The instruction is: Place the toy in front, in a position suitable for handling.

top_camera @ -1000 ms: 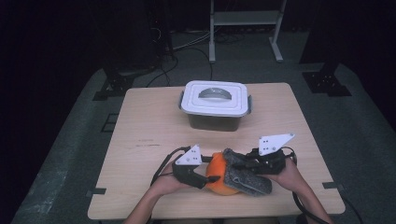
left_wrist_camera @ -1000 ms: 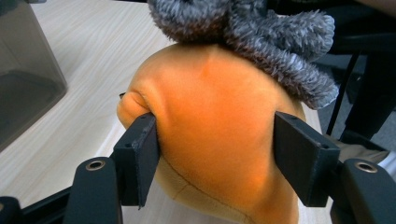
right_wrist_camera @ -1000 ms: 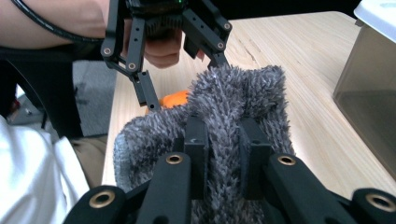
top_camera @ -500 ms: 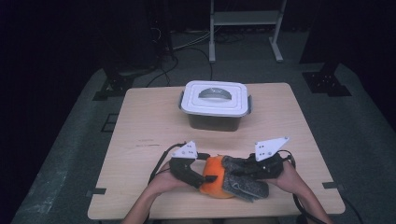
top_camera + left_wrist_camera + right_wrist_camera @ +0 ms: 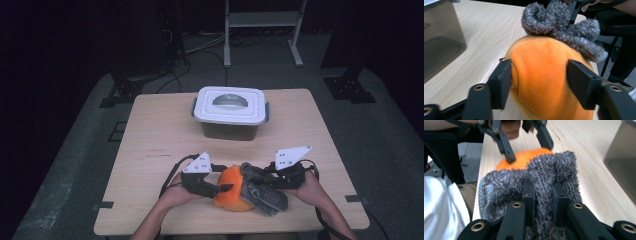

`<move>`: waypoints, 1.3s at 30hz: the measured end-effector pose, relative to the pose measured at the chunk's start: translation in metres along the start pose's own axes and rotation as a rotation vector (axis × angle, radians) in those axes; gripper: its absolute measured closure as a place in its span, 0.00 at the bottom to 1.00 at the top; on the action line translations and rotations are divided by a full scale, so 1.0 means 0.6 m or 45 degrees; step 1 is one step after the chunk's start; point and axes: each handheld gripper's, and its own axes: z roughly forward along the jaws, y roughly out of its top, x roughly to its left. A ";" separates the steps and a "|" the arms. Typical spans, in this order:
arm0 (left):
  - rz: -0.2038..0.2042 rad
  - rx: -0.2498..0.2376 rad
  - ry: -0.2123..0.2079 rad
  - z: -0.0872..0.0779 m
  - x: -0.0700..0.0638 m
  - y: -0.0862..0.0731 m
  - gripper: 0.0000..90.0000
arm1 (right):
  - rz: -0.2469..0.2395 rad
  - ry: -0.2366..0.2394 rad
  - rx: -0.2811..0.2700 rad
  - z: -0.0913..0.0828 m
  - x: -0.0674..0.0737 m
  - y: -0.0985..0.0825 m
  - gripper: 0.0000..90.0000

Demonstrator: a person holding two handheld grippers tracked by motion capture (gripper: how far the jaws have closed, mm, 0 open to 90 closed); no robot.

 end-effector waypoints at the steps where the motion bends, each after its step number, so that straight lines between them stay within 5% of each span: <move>1: -0.037 0.003 -0.010 0.001 0.003 0.000 0.29 | 0.005 0.006 -0.001 -0.001 -0.001 -0.003 0.84; 4: -0.116 0.031 -0.024 0.009 0.009 -0.004 0.17 | 0.007 0.021 0.007 0.001 0.000 -0.005 0.84; 7: -0.113 0.055 -0.070 0.014 0.008 -0.006 0.25 | 0.006 0.035 0.013 0.001 0.001 -0.003 0.84; 12: 0.030 0.049 0.002 0.010 -0.007 0.003 0.47 | -0.007 0.010 -0.056 -0.001 0.007 0.013 0.84; 16: 0.101 0.041 0.074 0.008 -0.013 0.009 0.52 | -0.030 -0.016 -0.100 0.004 0.016 0.029 0.84; 20: 0.080 0.026 0.101 0.000 -0.004 0.005 0.53 | 0.004 -0.029 -0.110 0.004 0.006 0.020 0.84; 26: 0.038 0.026 0.084 -0.003 0.003 -0.002 0.53 | 0.053 -0.060 -0.020 0.003 -0.013 -0.004 0.85; 31: 0.065 0.015 0.052 0.002 -0.005 0.003 0.48 | 0.035 -0.022 -0.129 -0.002 -0.001 0.015 0.85; 33: 0.066 0.022 0.048 0.003 -0.007 0.005 0.43 | 0.013 -0.017 -0.112 0.004 0.003 0.022 0.85; 39: -0.073 0.062 0.016 0.013 0.004 0.000 0.21 | 0.032 0.053 -0.085 0.011 -0.003 0.012 0.84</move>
